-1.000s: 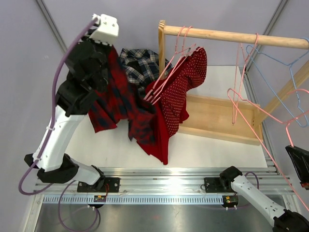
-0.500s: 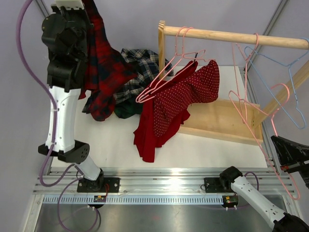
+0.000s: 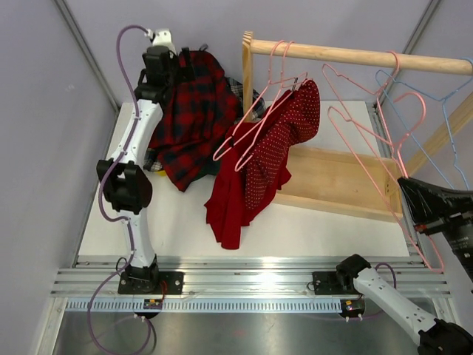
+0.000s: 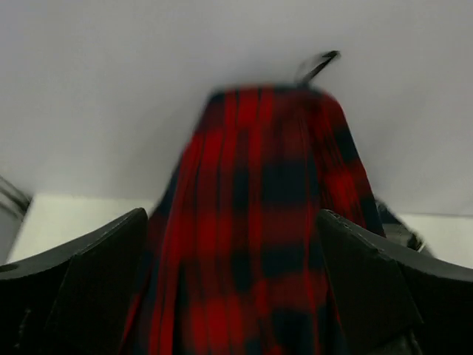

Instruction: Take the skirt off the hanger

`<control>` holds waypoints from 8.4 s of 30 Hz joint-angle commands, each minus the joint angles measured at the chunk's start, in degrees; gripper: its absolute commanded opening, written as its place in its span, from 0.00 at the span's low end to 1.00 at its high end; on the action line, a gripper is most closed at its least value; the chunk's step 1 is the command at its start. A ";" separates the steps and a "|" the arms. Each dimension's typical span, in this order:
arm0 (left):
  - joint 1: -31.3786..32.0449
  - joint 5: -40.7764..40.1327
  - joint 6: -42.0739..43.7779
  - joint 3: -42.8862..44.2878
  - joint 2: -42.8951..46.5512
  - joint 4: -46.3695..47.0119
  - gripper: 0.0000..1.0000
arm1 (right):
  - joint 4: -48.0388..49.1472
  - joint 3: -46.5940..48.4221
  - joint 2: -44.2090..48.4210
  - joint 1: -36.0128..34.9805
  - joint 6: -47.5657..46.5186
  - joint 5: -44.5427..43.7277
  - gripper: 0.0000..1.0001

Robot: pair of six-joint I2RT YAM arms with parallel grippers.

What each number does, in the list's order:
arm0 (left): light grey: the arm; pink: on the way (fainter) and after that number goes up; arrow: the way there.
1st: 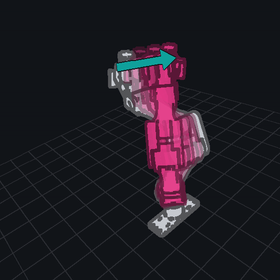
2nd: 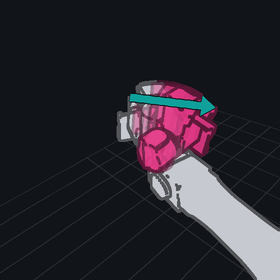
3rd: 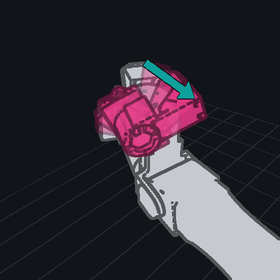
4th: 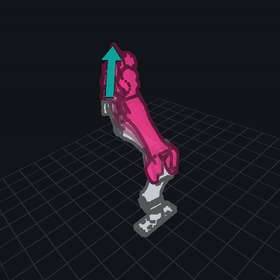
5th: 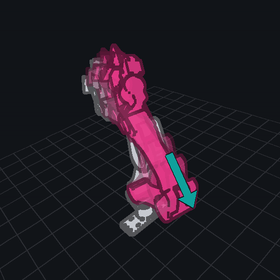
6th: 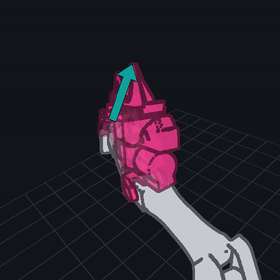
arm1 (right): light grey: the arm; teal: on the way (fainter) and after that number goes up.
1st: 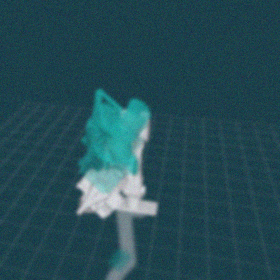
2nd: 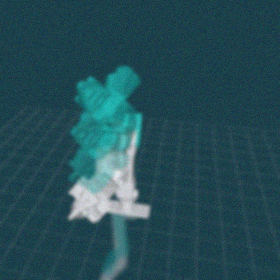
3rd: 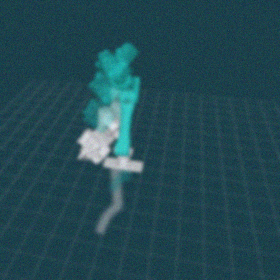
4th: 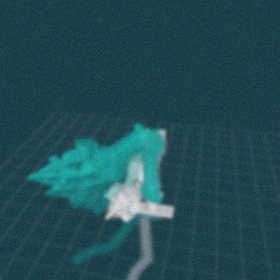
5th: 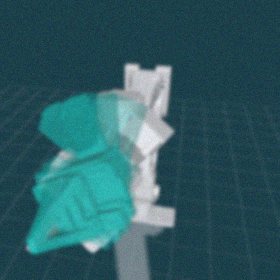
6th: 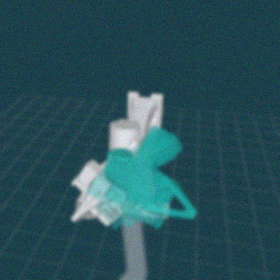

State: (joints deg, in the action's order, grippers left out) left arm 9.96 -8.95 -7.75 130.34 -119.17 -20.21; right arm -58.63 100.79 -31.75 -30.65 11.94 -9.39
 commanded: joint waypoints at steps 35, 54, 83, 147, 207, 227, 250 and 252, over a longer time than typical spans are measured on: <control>4.98 11.15 -7.98 -69.61 75.05 -1.59 0.99 | 6.34 1.33 -22.74 -0.28 6.51 -29.73 1.00; 4.99 9.21 -5.88 -74.18 85.42 -11.35 0.99 | 25.48 6.54 -43.49 -0.37 17.49 21.51 0.91; 5.16 9.13 -3.60 -76.65 87.80 -13.54 0.99 | 32.97 -4.64 -41.30 -1.34 21.28 16.78 0.00; 80.66 -13.72 5.55 -41.04 35.94 13.70 0.00 | 12.31 11.62 -21.60 -1.34 18.65 9.65 0.00; 88.14 -52.81 3.39 -31.06 51.76 -31.07 0.00 | 19.61 -11.06 -29.95 12.64 23.83 4.99 0.00; 21.46 -15.15 20.96 10.45 30.24 -6.52 0.00 | 16.36 -15.80 -18.98 12.64 20.31 2.88 0.75; 6.56 4.47 -8.69 -42.61 32.32 11.33 0.99 | 29.53 -9.12 -26.16 12.64 19.07 42.17 0.59; 8.40 3.59 -8.08 -49.01 39.32 10.89 0.99 | 31.90 -9.65 -27.57 12.55 21.26 42.17 0.58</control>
State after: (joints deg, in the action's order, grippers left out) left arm 15.46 -6.00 -14.44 84.99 -95.92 -19.05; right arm -31.86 90.63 -58.19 -18.20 30.30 31.14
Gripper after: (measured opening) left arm 0.987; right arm 0.589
